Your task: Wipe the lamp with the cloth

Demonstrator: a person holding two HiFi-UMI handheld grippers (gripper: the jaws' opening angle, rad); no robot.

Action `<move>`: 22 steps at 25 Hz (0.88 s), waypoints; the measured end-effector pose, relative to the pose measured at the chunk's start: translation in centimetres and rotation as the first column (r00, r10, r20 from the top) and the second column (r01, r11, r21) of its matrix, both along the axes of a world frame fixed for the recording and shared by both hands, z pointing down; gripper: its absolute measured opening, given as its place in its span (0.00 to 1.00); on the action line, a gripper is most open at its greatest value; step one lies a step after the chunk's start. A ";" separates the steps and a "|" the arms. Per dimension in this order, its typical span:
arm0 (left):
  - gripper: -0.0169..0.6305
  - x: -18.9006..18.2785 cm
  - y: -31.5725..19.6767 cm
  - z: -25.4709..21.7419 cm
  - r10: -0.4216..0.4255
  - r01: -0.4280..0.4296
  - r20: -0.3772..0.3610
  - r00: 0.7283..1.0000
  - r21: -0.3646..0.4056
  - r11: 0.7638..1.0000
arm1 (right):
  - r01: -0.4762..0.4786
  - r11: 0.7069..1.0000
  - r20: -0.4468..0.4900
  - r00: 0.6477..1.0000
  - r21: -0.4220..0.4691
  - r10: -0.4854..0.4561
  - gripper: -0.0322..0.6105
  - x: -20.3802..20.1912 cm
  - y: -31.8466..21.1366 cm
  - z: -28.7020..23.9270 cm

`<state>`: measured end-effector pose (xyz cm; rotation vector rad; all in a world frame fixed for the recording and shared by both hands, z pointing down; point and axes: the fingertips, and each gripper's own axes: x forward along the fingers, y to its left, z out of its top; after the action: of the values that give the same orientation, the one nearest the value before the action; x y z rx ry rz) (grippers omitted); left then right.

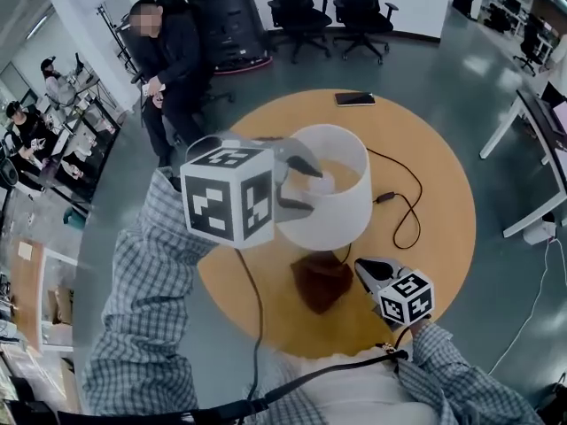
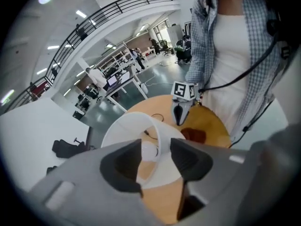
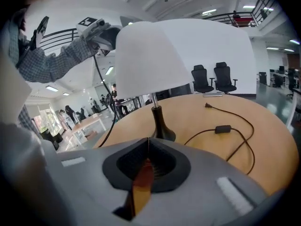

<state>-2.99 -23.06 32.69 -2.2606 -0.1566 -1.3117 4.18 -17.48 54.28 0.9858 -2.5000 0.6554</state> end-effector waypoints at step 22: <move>0.18 -0.2 1.9 0.8 0.061 -0.058 0.026 0.998 -0.125 0.990 | 0.445 0.885 -0.455 0.766 -0.136 -0.455 0.24 -7.4 -1.8 10.7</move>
<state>-3.15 -21.12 33.47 -2.3209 -0.3226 -1.3387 -3.23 -19.30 65.01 0.4237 -2.1494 0.2407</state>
